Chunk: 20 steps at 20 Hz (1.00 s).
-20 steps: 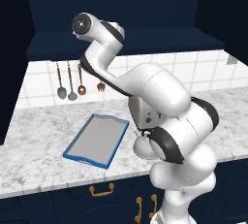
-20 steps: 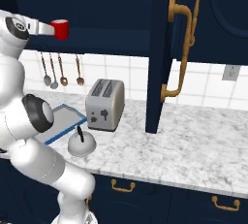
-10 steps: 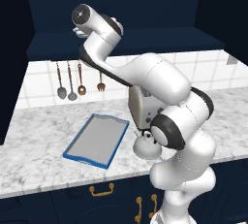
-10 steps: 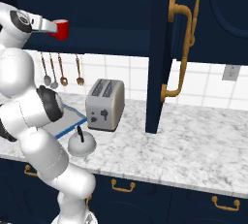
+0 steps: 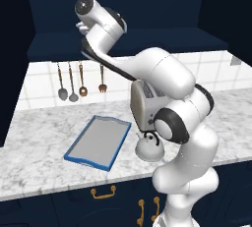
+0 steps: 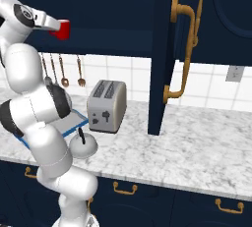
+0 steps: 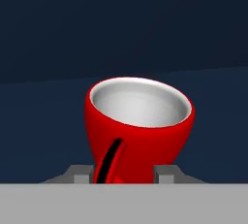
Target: Pick the kettle from the counter and place it on the tray. Then pick the mug from the cabinet and place it on the tray. Then close the cabinet doors.
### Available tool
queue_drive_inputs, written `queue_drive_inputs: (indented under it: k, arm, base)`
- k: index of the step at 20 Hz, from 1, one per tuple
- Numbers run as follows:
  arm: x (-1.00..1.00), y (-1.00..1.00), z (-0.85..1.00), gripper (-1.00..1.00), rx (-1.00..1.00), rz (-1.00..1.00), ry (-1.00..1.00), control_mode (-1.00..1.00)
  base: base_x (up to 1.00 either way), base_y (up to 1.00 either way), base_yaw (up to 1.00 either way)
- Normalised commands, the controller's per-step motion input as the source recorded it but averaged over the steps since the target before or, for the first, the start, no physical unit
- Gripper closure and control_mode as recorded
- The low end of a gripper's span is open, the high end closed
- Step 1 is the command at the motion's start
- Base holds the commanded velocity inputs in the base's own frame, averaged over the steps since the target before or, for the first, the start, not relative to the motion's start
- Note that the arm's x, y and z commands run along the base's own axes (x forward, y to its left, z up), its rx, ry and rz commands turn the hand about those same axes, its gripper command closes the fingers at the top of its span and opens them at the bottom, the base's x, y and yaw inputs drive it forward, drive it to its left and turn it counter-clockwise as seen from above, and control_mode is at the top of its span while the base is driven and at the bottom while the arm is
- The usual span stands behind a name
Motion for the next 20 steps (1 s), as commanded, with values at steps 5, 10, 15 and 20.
queue_drive_inputs:
  k: [5,10,15,20]
  arm:
    - [0.01,-0.08,-0.05,1.0,0.03,0.0,0.0,-1.0]
    - [0.0,0.0,-0.03,1.0,0.0,0.0,0.0,-1.0]
    - [0.0,0.0,0.0,1.0,0.0,0.0,0.0,-1.0]
    - [-0.16,0.0,-0.1,1.0,0.0,-0.02,-0.01,-1.0]
  base:
    - [0.0,0.0,0.0]
    - [0.0,0.0,0.0]
    - [0.0,0.0,0.0]
    - [0.0,0.0,0.0]
